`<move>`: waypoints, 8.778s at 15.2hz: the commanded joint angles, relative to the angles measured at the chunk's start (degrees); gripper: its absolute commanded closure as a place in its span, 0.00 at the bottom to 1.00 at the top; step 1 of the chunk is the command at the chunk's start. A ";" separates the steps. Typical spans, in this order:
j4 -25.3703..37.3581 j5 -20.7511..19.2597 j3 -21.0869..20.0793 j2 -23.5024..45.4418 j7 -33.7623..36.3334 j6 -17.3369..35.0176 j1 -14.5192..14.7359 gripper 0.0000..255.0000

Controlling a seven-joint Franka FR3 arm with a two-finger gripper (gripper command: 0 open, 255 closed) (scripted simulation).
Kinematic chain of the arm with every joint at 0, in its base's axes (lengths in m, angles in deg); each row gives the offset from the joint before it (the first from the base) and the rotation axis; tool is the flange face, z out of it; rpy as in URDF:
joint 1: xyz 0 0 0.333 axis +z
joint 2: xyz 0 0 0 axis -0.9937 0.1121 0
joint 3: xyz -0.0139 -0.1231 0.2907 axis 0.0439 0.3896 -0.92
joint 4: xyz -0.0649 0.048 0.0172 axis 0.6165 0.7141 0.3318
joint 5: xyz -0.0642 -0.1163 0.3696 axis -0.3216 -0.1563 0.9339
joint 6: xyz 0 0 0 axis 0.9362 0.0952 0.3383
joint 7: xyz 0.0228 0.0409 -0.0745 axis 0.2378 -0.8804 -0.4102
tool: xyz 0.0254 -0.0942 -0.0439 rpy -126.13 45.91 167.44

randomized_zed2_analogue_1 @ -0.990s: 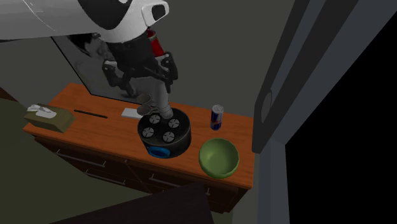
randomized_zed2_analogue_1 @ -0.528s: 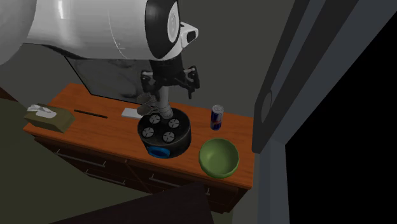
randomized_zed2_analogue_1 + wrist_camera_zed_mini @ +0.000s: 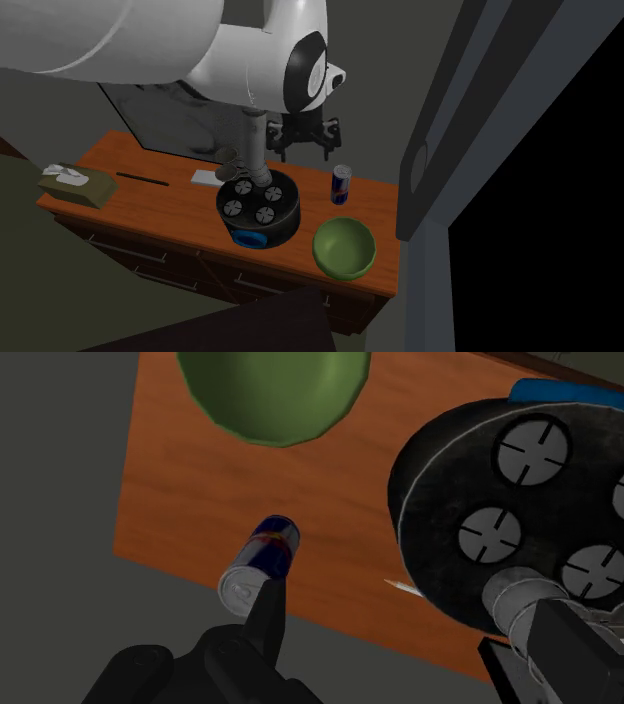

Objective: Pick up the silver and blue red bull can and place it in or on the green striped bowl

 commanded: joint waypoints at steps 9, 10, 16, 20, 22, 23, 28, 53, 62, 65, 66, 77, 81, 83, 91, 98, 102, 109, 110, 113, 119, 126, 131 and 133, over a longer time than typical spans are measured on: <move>17.12 12.56 -2.40 23.15 -10.29 2.61 -8.03 0.00; 19.20 13.38 -2.83 25.39 -10.90 2.51 -9.02 0.00; 30.14 16.40 -4.92 36.53 -12.88 1.66 -13.72 0.00; 30.61 17.10 -5.62 38.79 -13.28 3.44 -14.19 0.00; 30.92 17.44 -5.96 39.96 -13.47 4.30 -14.42 0.00; 31.02 17.53 -6.06 40.30 -13.52 4.54 -14.49 0.00; 31.02 17.53 -6.06 40.30 -13.52 4.54 -14.49 0.00; 29.54 15.19 -3.87 32.95 -12.12 -1.28 -12.92 1.00; 29.83 13.45 -2.54 28.52 -11.04 -5.87 -12.02 1.00; 30.16 12.87 -2.14 27.18 -10.68 -7.49 -11.77 1.00; 30.30 12.68 -2.02 26.74 -10.56 -8.04 -11.69 1.00; 19.81 9.02 0.55 15.18 -10.54 -8.61 -9.82 1.00; 9.74 5.41 2.45 6.24 -10.40 -6.77 -8.88 1.00; 5.18 3.15 3.33 1.70 -10.01 -6.27 -8.70 1.00; -8.24 -4.90 5.12 -12.27 -8.34 -5.32 -10.29 1.00; -10.43 -2.69 5.45 -8.35 -10.06 0.39 -10.22 1.00; -11.39 -0.98 5.49 -5.78 -11.35 3.62 -10.19 1.00; -12.54 2.99 5.10 -0.76 -14.24 9.12 -10.31 1.00; -12.64 3.65 4.97 0.00 -14.73 9.88 -10.37 1.00; -12.88 6.08 4.37 2.65 -16.48 12.39 -10.67 1.00; -12.88 6.07 4.33 2.65 -16.47 12.39 -10.71 1.00; -12.88 6.06 4.33 2.65 -16.47 12.40 -10.71 0.00; -11.61 0.09 5.71 -4.33 -12.20 5.10 -10.00 0.00; -11.61 0.08 5.62 -4.33 -12.19 5.10 -10.10 0.00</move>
